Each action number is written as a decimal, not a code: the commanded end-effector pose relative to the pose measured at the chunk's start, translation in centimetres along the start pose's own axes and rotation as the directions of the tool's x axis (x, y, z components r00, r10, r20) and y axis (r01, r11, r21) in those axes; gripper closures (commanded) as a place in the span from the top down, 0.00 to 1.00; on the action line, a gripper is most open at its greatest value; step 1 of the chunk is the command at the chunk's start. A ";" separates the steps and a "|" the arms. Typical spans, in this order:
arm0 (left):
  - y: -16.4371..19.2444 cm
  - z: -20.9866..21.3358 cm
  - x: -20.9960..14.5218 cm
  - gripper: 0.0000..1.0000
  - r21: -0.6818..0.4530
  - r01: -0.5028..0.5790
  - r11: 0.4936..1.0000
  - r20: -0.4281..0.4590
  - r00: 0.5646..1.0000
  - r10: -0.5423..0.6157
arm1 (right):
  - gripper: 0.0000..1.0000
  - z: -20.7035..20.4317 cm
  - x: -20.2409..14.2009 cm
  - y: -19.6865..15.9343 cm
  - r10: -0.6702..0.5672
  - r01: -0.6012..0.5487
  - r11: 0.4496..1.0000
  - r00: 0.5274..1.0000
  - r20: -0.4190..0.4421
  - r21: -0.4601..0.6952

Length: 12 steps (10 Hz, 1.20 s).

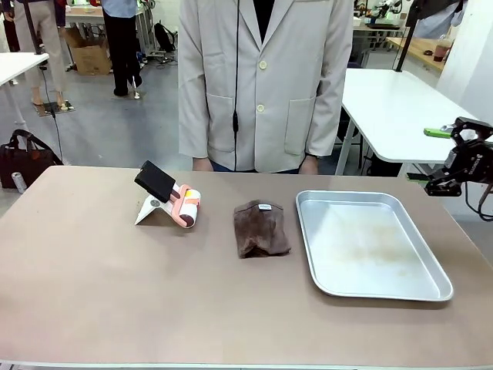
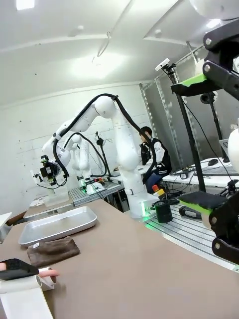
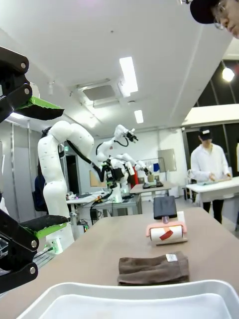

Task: Clean the surface of the table.
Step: Return the Lint Roller and towel to their original positions.

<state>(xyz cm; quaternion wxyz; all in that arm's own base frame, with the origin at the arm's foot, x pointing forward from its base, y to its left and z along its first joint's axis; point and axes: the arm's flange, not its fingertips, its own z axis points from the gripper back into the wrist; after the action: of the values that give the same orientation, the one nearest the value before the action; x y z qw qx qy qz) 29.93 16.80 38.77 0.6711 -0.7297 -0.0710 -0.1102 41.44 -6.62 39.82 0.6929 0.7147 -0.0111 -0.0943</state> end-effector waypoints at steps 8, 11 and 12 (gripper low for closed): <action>0.0 -0.1 -0.2 1.00 -0.007 0.001 1.000 0.001 1.000 -0.001 | 1.00 0.1 -0.1 0.3 0.001 -0.001 1.000 1.000 -0.001 0.012; 0.0 -0.1 -0.2 1.00 -0.007 0.001 1.000 0.001 1.000 -0.001 | 1.00 0.1 -0.1 0.3 0.001 -0.001 1.000 1.000 -0.001 0.012; 0.0 -0.1 -0.2 1.00 -0.007 0.001 1.000 0.001 1.000 -0.001 | 1.00 0.1 -0.1 0.3 0.001 -0.001 1.000 1.000 -0.001 0.012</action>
<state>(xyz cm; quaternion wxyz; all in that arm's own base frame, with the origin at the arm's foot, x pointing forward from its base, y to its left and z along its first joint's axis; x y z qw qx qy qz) 29.92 16.63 38.68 0.6701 -0.7307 -0.0691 -0.1105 41.44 -6.63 39.83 0.6927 0.7149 -0.0110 -0.0942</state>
